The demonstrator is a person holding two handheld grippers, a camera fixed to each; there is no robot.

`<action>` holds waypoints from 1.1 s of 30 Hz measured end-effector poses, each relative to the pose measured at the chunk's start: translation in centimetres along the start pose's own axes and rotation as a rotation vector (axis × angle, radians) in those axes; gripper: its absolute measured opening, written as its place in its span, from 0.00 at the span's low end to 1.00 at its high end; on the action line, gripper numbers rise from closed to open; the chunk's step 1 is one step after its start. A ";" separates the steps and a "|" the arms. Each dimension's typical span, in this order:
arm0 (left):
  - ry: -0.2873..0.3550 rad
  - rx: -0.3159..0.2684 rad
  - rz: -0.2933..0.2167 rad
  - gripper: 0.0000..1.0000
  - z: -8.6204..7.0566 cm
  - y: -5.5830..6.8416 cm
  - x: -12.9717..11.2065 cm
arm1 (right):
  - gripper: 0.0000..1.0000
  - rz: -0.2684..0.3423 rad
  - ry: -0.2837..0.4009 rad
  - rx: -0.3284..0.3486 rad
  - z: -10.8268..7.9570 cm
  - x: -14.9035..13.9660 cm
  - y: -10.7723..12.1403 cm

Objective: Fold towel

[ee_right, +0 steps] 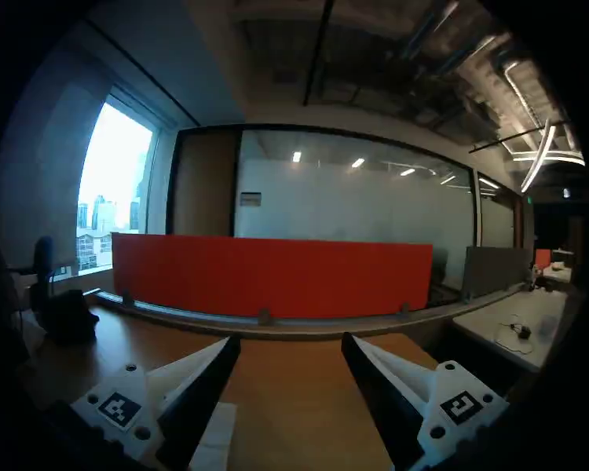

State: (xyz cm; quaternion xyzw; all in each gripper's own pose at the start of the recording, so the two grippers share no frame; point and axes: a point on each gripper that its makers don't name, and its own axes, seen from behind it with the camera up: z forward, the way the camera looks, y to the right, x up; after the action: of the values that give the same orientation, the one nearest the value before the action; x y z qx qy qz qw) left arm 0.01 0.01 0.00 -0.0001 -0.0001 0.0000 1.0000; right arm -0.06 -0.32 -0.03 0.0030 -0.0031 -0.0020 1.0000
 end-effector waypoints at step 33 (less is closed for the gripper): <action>-0.256 -0.302 0.136 0.98 -2.2 5.2 -4.3 | 1.00 -0.215 -0.253 0.404 -2.5 -3.5 -8.0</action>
State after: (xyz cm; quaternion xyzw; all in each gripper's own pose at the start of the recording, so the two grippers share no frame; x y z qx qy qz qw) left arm -4.30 5.18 -2.25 -0.1502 -0.1272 0.0673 0.9781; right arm -3.58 -8.26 -2.61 0.2027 -0.1284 -0.1077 0.9648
